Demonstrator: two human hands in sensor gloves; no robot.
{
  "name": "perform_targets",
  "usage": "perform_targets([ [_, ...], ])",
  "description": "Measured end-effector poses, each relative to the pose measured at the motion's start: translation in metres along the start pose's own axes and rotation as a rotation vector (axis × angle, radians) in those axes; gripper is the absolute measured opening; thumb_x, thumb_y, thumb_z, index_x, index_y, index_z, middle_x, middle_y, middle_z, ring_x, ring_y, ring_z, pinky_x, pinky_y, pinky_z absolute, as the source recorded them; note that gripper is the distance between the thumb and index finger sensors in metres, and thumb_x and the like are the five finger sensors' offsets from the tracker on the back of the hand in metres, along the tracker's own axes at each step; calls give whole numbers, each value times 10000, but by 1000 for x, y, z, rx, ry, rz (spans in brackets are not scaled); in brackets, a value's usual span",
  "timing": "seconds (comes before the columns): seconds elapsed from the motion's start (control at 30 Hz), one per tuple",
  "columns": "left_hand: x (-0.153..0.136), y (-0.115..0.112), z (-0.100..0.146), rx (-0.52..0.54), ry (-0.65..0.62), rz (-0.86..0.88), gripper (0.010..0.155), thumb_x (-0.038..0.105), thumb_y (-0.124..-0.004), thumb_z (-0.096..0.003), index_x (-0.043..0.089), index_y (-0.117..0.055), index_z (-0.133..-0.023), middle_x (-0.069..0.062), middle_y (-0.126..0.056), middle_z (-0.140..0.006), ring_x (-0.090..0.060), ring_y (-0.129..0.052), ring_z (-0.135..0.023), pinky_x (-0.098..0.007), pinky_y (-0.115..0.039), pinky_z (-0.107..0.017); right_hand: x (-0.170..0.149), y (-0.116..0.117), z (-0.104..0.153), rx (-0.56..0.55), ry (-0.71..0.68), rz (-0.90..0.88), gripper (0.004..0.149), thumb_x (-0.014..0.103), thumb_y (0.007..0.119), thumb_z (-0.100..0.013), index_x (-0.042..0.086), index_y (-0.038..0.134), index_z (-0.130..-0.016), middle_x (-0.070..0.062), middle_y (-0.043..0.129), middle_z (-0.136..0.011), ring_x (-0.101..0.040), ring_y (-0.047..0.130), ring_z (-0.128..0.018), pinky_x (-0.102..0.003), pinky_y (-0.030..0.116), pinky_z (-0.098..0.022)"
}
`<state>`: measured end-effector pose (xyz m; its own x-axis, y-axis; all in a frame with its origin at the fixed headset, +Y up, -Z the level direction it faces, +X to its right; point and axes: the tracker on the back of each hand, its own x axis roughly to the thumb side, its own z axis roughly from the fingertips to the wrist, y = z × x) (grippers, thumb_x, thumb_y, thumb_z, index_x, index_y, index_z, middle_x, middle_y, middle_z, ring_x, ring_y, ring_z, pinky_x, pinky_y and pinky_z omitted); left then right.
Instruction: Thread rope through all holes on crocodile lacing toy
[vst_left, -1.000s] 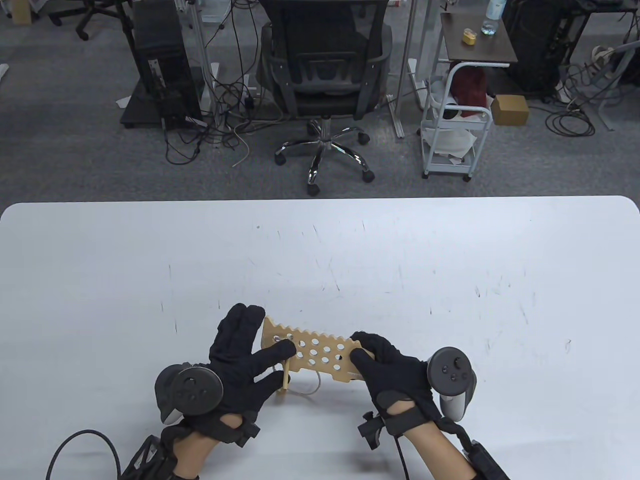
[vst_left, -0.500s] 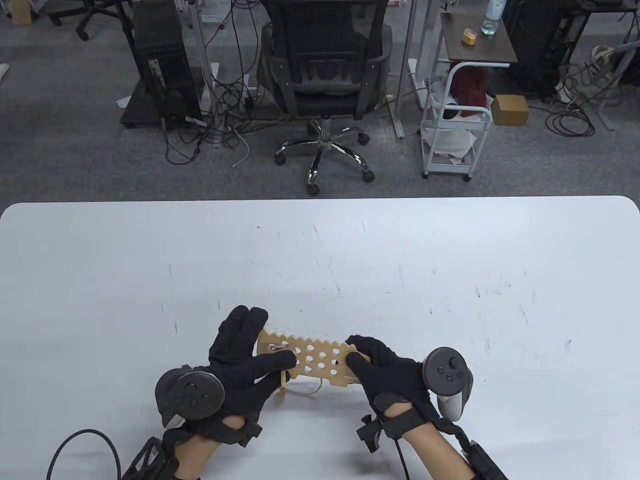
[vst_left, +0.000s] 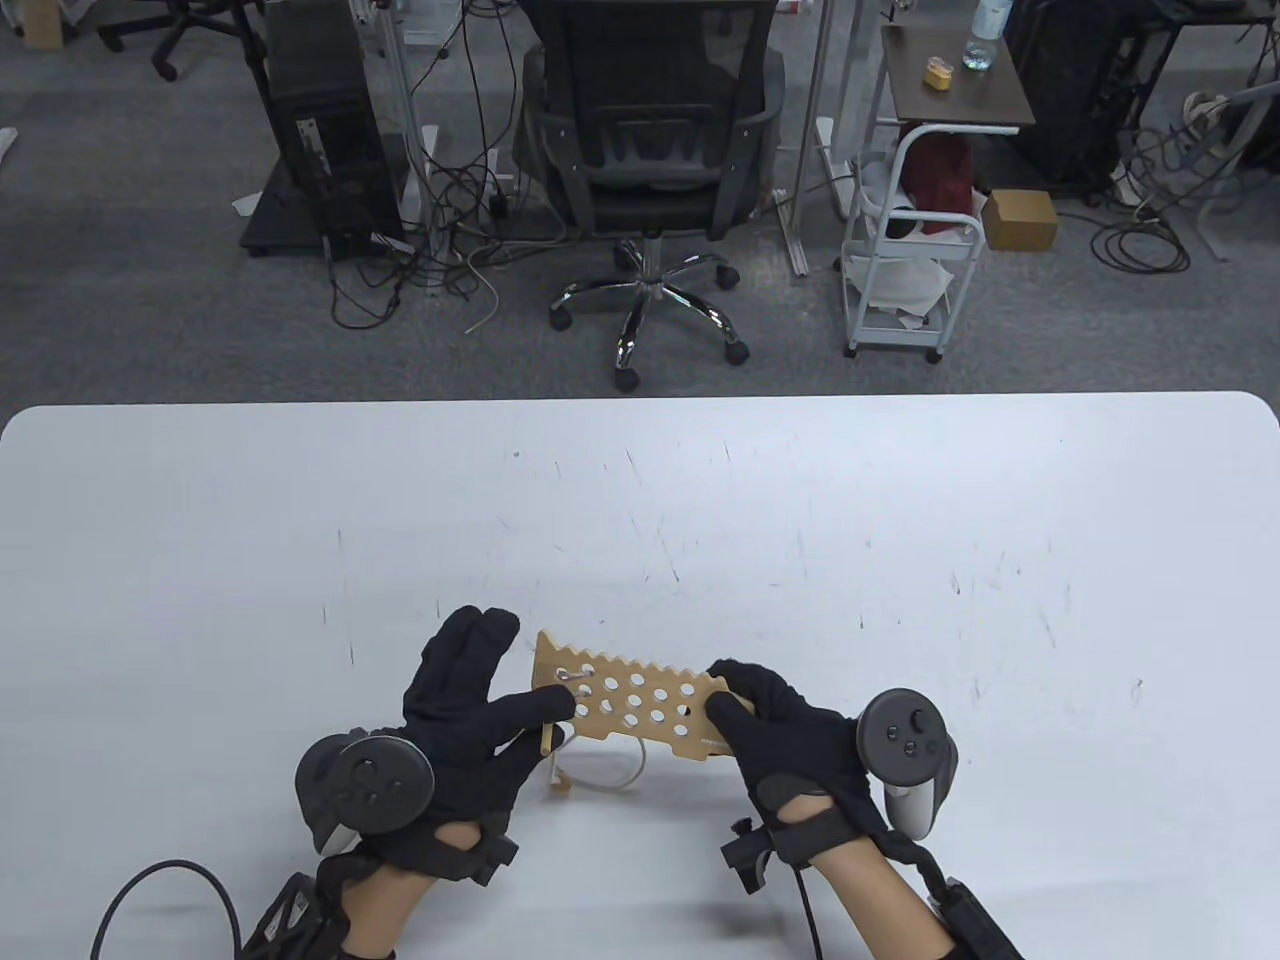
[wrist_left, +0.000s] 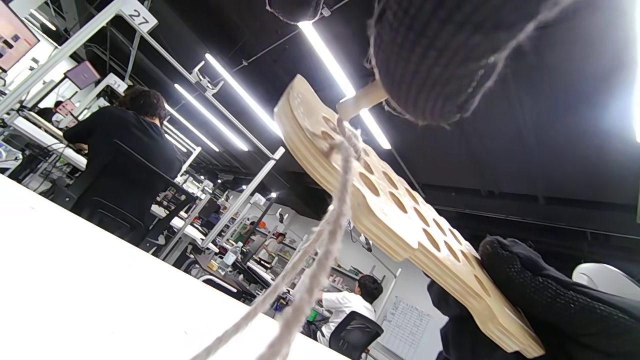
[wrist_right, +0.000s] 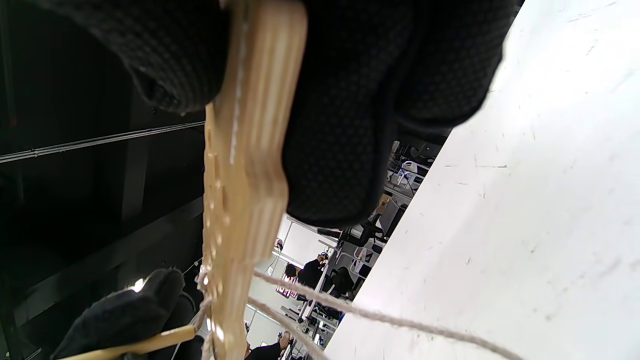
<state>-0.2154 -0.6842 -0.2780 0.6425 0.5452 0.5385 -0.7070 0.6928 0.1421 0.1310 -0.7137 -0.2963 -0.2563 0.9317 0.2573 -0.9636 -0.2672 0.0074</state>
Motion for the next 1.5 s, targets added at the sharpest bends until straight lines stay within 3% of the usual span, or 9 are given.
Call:
perform_targets([
  [1.5,-41,37,0,156,214,32,442,451,-895,-407,512,-840,-842,-18,-468,-1162,-350,-378,-1100,-593,-324,-795,-34,-43,-20,-153,161,8,471,374,828,-451,111,800,-840,-25,1041,-643,-221,1116,-438,-430,839,-445],
])
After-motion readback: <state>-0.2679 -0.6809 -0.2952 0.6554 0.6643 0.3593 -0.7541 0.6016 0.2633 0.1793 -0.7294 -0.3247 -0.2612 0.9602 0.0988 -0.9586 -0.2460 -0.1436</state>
